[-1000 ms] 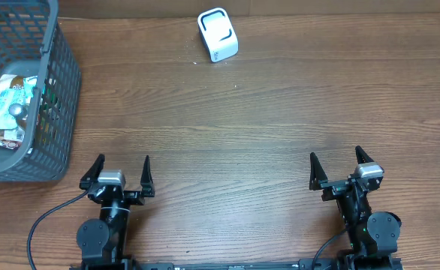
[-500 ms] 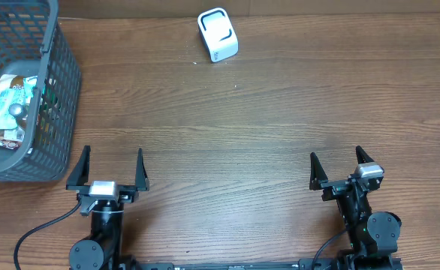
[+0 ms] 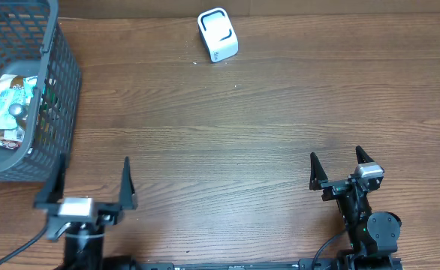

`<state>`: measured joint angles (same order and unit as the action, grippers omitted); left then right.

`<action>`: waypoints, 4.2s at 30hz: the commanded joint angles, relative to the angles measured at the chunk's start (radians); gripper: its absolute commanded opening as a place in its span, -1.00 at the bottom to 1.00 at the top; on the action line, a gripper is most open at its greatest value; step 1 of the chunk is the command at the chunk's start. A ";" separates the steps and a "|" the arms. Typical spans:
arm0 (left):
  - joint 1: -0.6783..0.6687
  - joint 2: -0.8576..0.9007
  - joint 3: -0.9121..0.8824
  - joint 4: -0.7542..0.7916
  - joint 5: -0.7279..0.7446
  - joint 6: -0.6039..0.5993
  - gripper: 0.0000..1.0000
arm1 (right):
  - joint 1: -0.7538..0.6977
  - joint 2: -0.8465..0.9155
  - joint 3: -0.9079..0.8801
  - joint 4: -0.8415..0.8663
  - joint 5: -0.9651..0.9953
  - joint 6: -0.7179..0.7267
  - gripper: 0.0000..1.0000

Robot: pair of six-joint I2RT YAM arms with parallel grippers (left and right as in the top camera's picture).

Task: Scan the item barcode
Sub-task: 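Move the left gripper over the grey basket and reach inside, then grasp the yellow Wim soap bottle in the basket with the left gripper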

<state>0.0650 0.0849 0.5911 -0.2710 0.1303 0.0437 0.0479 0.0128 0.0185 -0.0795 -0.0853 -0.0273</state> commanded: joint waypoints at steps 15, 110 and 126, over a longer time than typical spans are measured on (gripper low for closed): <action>-0.004 0.757 0.892 -0.771 0.253 -0.022 1.00 | -0.003 -0.009 -0.011 0.002 0.010 -0.006 1.00; 0.663 1.791 0.904 -0.446 0.237 0.241 0.47 | -0.003 -0.009 -0.011 0.002 0.010 -0.006 1.00; 0.624 1.791 0.903 -0.451 0.174 0.237 0.39 | -0.003 -0.009 -0.011 0.002 0.010 -0.006 1.00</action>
<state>0.6968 1.8614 1.4769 -0.7185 0.3309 0.2691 0.0471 0.0128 0.0185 -0.0803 -0.0853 -0.0273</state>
